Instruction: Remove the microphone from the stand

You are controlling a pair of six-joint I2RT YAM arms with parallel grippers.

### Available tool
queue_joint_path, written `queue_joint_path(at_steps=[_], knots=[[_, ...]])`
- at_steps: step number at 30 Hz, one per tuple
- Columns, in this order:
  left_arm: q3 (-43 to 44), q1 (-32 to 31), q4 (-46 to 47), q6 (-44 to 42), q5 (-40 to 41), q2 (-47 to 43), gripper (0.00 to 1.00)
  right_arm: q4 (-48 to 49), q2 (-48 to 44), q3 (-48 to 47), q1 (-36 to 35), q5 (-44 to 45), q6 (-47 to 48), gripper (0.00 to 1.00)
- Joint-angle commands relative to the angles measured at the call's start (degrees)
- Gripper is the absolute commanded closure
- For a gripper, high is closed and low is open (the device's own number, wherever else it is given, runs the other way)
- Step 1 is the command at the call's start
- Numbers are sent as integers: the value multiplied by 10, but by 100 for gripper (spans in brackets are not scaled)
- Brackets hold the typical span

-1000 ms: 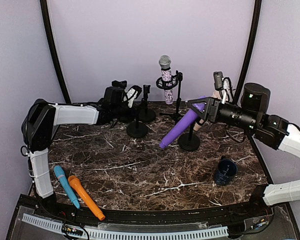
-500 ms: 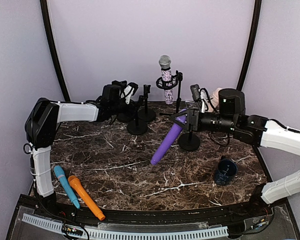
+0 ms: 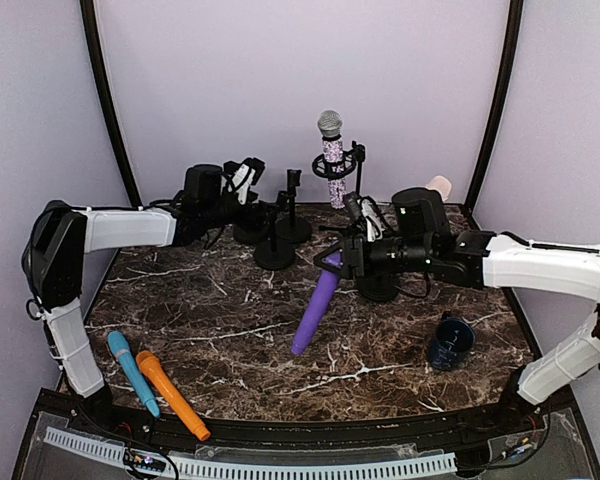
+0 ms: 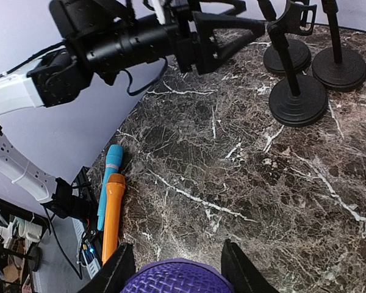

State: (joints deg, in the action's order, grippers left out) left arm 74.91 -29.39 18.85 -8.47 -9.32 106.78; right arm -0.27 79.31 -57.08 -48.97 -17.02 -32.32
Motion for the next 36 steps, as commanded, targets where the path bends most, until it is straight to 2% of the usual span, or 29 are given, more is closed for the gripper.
queue_joint_path(at_steps=[1,4,12,17,22,29,36], knots=[[-20,2,20,-11,-11,-78,27,28,39,-35,-5,-46,-11,77],[-49,1,10,-4,1,-132,27,25,69,-49,-6,-59,-14,77],[-201,2,24,13,49,-296,27,29,153,-99,-8,-130,-22,76],[-235,1,-7,-17,69,-358,27,-2,217,-146,-14,-136,-19,76],[-241,1,-17,-35,74,-378,26,-19,284,-187,-22,-136,-29,76],[-240,1,-26,-39,58,-379,26,20,372,-238,-24,-147,-68,71],[-239,1,-27,-36,51,-376,26,40,462,-315,-31,-181,-98,62]])
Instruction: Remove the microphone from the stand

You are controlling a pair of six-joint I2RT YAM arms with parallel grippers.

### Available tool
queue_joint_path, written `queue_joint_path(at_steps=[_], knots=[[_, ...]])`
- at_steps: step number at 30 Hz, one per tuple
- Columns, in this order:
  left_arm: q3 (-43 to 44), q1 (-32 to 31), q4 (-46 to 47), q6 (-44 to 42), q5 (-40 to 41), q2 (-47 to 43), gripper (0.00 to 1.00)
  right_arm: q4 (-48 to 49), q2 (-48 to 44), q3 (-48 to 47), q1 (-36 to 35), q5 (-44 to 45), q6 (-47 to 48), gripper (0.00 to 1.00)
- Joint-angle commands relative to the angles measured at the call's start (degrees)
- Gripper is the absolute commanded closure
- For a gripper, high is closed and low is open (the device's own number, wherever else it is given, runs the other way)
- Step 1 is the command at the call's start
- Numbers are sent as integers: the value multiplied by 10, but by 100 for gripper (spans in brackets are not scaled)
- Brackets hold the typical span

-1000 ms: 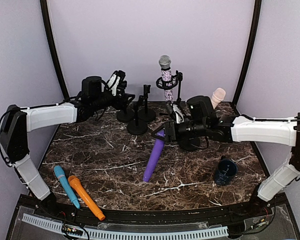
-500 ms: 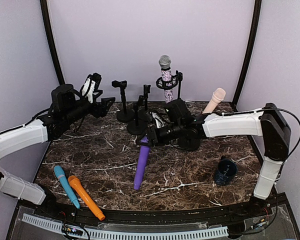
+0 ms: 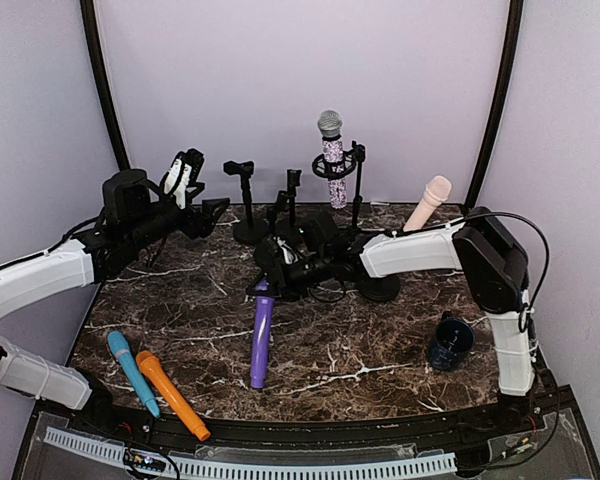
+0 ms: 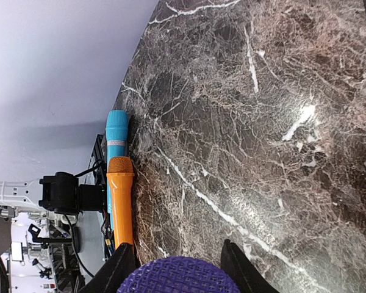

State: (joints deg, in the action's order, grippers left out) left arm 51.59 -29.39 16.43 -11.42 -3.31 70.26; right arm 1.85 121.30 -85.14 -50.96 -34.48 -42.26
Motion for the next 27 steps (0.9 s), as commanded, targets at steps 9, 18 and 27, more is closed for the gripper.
queue_joint_path(at_steps=[9,18,27], knots=[[-5,1,-4,-5,-11,-5,26,53,105,-74,-30,-18,-44,51],[-5,1,-3,2,-16,-2,26,53,145,-104,-51,-16,-52,37],[-6,1,-4,2,-12,1,26,49,116,-92,-55,11,-25,21]])
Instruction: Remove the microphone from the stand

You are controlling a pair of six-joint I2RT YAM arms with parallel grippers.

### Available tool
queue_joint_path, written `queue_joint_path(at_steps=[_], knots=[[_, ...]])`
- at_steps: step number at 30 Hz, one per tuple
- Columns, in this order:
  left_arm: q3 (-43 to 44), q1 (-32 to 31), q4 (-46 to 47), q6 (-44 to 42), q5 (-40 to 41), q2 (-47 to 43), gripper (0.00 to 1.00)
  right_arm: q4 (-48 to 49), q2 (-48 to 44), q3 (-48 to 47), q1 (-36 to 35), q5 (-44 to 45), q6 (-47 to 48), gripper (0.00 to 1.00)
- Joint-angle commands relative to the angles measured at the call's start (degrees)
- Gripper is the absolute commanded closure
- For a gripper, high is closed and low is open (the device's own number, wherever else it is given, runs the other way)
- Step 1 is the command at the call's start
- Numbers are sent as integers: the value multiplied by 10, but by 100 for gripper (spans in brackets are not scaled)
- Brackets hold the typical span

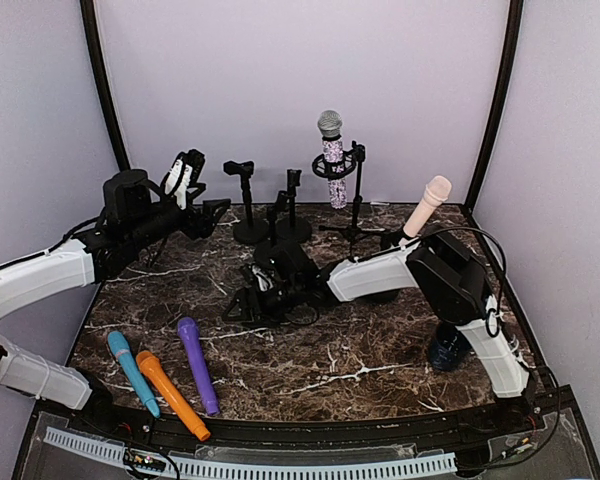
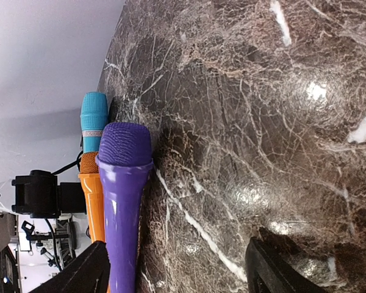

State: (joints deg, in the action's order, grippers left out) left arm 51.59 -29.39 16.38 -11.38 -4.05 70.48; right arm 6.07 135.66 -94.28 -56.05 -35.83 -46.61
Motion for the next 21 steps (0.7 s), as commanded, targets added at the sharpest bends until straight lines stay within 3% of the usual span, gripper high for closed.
queue_joint_path(at_steps=[1,13,21], knots=[[-6,1,-3,0,-5,-1,26,6,-34,2,-4,31,21,20],[-9,1,0,-2,1,-2,26,-4,-156,72,-4,112,85,12],[-5,1,-3,-2,-21,9,26,-56,-314,162,0,253,149,8]])
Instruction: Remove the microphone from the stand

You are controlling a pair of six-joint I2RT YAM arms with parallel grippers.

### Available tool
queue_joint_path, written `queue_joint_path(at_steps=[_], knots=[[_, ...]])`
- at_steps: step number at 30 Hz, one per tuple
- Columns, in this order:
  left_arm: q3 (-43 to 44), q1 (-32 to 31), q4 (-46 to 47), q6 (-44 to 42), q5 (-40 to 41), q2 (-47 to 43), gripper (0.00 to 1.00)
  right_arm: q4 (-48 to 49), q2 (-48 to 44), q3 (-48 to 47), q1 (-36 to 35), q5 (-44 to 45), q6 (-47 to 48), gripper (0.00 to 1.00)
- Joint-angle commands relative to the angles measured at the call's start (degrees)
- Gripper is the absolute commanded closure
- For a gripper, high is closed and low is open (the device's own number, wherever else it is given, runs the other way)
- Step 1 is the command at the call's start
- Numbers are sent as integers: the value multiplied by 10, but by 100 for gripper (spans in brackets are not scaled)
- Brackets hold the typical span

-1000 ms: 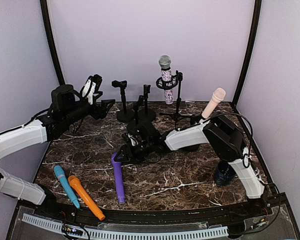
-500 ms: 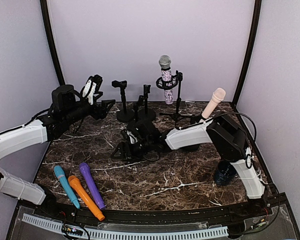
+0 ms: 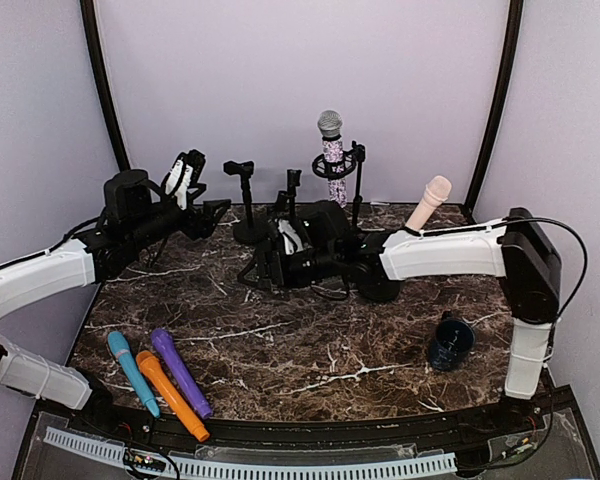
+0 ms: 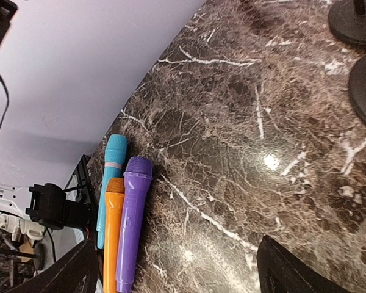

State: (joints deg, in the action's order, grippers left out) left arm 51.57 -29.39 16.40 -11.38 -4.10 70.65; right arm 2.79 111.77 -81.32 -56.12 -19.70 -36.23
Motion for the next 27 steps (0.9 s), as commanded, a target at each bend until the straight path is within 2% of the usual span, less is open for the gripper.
queue_joint_path(at_steps=[1,7,17,22,27], knots=[[-2,0,-7,-4,-32,10,26,-25,-97,45,4,113,51,6],[5,-14,-15,-8,-48,28,26,-76,-244,119,51,203,63,2],[16,-57,-33,-36,-37,60,26,-220,-427,130,144,361,127,1],[21,-63,-39,-41,-34,68,26,-255,-466,130,189,400,136,1],[22,-66,-42,-43,-32,68,26,-272,-457,126,251,408,133,1]])
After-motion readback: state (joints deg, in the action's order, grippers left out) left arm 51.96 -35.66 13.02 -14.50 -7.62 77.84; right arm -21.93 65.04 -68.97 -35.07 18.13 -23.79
